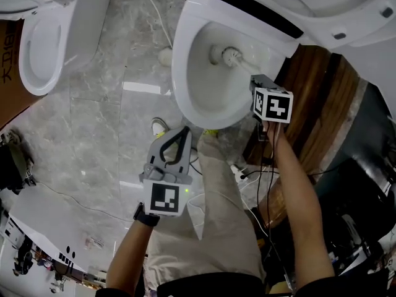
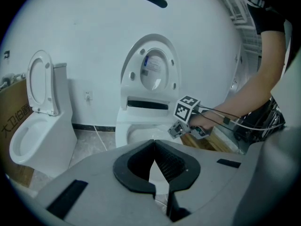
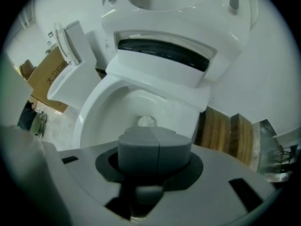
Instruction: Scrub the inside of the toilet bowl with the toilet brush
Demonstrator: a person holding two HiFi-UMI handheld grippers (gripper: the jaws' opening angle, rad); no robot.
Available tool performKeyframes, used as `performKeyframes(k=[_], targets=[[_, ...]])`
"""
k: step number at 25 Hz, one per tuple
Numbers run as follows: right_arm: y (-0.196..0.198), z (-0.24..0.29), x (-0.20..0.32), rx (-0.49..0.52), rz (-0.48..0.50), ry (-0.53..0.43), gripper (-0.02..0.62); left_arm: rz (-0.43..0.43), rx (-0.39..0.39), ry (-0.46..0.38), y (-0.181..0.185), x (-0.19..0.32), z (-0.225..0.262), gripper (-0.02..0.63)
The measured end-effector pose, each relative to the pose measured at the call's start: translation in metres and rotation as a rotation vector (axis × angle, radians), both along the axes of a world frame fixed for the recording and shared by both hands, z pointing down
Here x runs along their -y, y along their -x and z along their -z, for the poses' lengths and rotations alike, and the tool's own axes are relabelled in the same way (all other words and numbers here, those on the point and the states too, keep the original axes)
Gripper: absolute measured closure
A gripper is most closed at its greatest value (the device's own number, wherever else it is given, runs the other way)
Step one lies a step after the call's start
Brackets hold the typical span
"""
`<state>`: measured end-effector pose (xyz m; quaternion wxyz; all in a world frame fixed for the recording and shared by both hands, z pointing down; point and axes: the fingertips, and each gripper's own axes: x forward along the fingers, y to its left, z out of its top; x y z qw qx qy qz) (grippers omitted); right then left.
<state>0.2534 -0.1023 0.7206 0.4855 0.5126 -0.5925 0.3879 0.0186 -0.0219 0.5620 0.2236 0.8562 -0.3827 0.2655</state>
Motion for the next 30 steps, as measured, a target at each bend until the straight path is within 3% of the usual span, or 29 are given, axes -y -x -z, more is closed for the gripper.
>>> performKeyframes(k=[12, 15, 21, 30], targets=[[0.045, -0.002, -0.066, -0.052, 0.154, 0.149, 0.439, 0.090, -0.045, -0.009, 0.041, -0.013, 0.008, 0.587], [0.064, -0.003, -0.068, -0.007, 0.115, 0.182, 0.439, 0.104, -0.044, -0.007, 0.051, -0.019, 0.007, 0.586], [0.079, -0.022, -0.057, 0.092, -0.053, 0.189, 0.439, 0.133, -0.066, 0.003, 0.060, -0.029, 0.007, 0.587], [0.077, -0.054, -0.021, 0.014, 0.027, 0.185, 0.439, 0.143, -0.056, 0.019, 0.064, -0.042, -0.003, 0.586]])
